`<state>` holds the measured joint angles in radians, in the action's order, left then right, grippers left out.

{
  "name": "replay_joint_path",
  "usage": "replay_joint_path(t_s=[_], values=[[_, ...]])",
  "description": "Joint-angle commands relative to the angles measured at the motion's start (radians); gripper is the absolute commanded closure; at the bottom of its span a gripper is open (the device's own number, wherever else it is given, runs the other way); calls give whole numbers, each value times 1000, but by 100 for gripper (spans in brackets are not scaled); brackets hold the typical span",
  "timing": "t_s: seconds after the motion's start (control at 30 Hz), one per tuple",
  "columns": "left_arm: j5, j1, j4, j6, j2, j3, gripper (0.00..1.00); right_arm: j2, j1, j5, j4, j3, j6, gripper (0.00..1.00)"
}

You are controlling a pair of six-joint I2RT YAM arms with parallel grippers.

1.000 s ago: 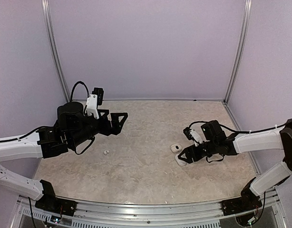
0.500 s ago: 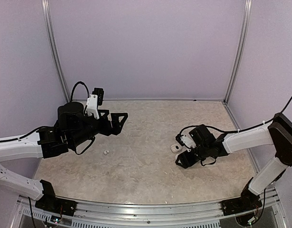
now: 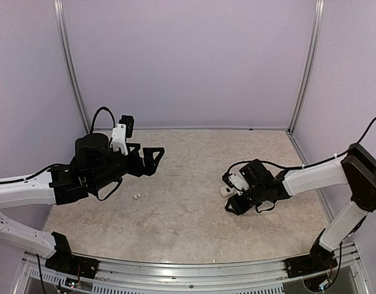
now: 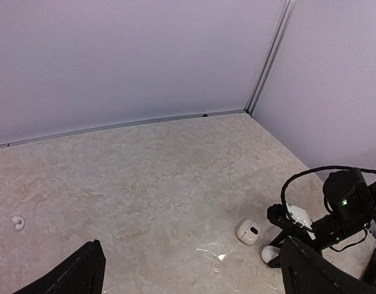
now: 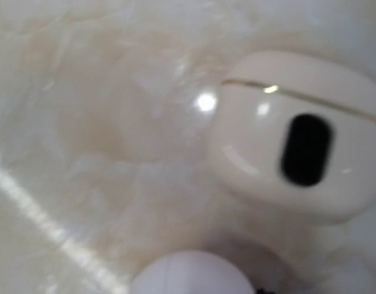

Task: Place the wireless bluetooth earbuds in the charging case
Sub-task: Pick up the charging case from the center of the board, then pass from the right arm to the left

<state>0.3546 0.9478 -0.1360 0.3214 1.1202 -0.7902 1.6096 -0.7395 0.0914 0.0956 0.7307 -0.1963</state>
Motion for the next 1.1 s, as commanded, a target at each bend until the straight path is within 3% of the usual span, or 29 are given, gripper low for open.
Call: replay_joint_path(t_s=[0.0,0.37,0.53,0.67,1.07], values=[[1,-9,-16,-9,1,21,1,-62,6,163,10,34,-6,57],[-208,43,-174,-256,-73,113,1,-103,70,811,1,147,-54,59],[-237,120,-150,-416,-96,113,1,-129,75,1005,-29,178,-129,59],[-285,144,-116,-464,-88,103,1,-155,74,1109,-91,177,-208,59],[-322,231,-119,-571,-18,73,1,-190,75,1223,-213,161,-354,59]])
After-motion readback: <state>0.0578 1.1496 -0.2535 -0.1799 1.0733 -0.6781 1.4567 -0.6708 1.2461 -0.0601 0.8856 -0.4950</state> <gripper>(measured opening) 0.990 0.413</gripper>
